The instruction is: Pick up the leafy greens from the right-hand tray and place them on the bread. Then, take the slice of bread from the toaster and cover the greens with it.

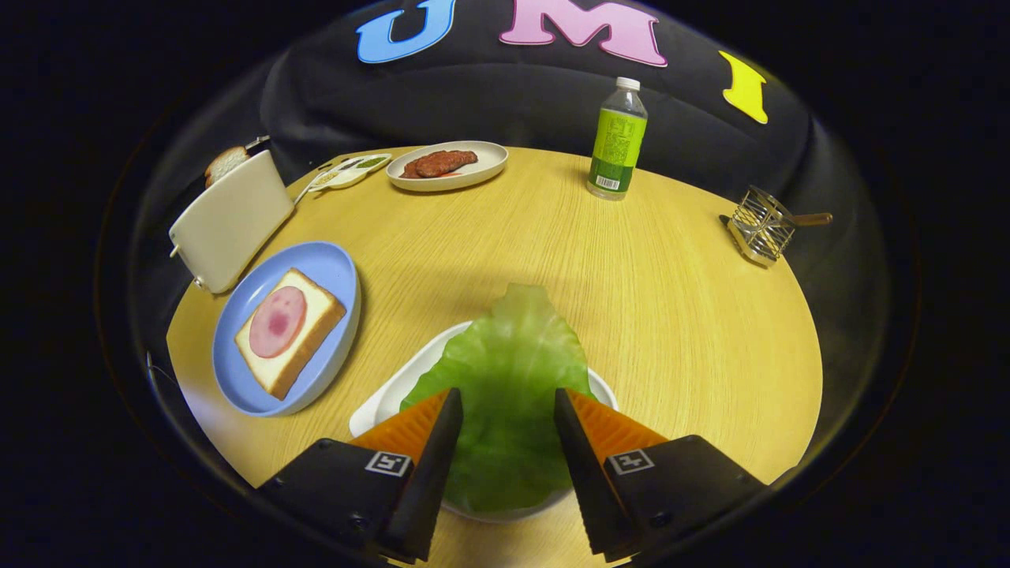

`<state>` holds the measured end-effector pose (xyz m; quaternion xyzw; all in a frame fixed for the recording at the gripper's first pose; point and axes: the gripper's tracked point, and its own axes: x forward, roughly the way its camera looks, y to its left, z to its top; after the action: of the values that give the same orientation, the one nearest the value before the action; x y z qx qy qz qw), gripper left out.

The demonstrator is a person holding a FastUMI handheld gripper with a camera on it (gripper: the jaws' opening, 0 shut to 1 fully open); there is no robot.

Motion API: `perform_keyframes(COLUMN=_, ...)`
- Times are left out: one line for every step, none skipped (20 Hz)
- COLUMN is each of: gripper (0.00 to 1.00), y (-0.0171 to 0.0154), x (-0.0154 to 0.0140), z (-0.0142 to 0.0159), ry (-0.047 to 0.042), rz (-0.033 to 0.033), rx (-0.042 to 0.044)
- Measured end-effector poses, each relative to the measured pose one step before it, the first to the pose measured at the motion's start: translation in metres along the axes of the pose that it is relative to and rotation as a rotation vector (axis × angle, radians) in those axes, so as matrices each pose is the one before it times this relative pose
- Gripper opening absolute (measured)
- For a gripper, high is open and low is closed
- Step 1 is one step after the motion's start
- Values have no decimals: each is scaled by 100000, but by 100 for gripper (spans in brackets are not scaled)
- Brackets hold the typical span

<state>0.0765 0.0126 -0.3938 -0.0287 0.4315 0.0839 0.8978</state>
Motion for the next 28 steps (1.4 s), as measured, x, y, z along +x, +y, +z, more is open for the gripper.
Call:
perform_keyframes(gripper=73, y=111, x=63, z=-137, ry=313, rz=20, rx=-503)
perform_keyframes(gripper=69, y=385, x=37, z=59, ry=3, rz=2062, rx=-795)
perform_keyframes(gripper=68, y=-38, x=135, z=-88, ry=155, rz=-454, rx=-1792)
perform_keyframes(gripper=58, y=3, x=186, z=34, ry=260, rz=20, rx=-1136)
perform_keyframes(gripper=48, y=102, x=-90, z=-53, ry=420, rz=148, rx=-238)
perform_keyframes(gripper=48, y=121, x=51, z=-28, ry=418, rz=-155, rx=1428)
perform_keyframes(gripper=31, y=-94, x=-57, z=101, ry=-567, rz=-1261, rx=2969)
perform_keyframes(gripper=14, y=118, x=83, z=78, ry=368, rz=-23, rx=435)
perform_keyframes(gripper=14, y=65, x=69, z=-248, ry=1027, rz=39, rx=-27)
perform_keyframes(gripper=10, y=137, x=-261, z=-51, ry=1559, rz=856, rx=102)
perform_keyframes(gripper=10, y=170, x=160, z=-84, ry=1808, rz=1439, rx=-98)
perform_keyframes(gripper=7, y=93, x=81, z=16, ry=1060, rz=1741, rx=-8)
perform_keyframes(gripper=6, y=141, x=-127, z=-197, ry=1836, rz=1499, rx=548)
perform_keyframes(gripper=5, y=299, x=-298, z=-181, ry=1727, rz=2042, rx=290)
perform_keyframes(gripper=5, y=-128, x=-482, z=273, ry=-135, rz=63, rx=-141)
perform_keyframes(gripper=5, y=-182, x=-555, z=475, ry=-1913, rz=-450, rx=-577)
perform_keyframes(gripper=5, y=24, x=-626, z=513, ry=-1801, rz=-95, rx=56)
perform_keyframes(gripper=5, y=353, x=-795, z=318, ry=-907, rz=649, rx=474)
perform_keyframes(gripper=5, y=180, x=-784, z=340, ry=-915, rz=344, rx=774)
perform_keyframes(gripper=5, y=197, x=-646, z=588, ry=-1217, rz=309, rx=709)
perform_keyframes(gripper=5, y=156, x=-707, z=521, ry=-1413, rz=-38, rx=229)
perform_keyframes(gripper=5, y=204, x=-666, z=598, ry=-1104, rz=281, rx=-59)
perform_keyframes(gripper=5, y=267, x=-634, z=554, ry=-888, rz=354, rx=-140)
perform_keyframes(gripper=5, y=386, x=-668, z=670, ry=-1148, rz=609, rx=-260)
perform_keyframes(gripper=5, y=508, x=-487, z=671, ry=-1142, rz=906, rx=-193)
perform_keyframes(gripper=5, y=644, x=-500, z=699, ry=-909, rz=1281, rx=-134)
perform_keyframes(gripper=5, y=869, x=-380, z=762, ry=-934, rz=1774, rx=114)
perform_keyframes(gripper=5, y=1015, x=-252, z=731, ry=-693, rz=2173, rx=44)
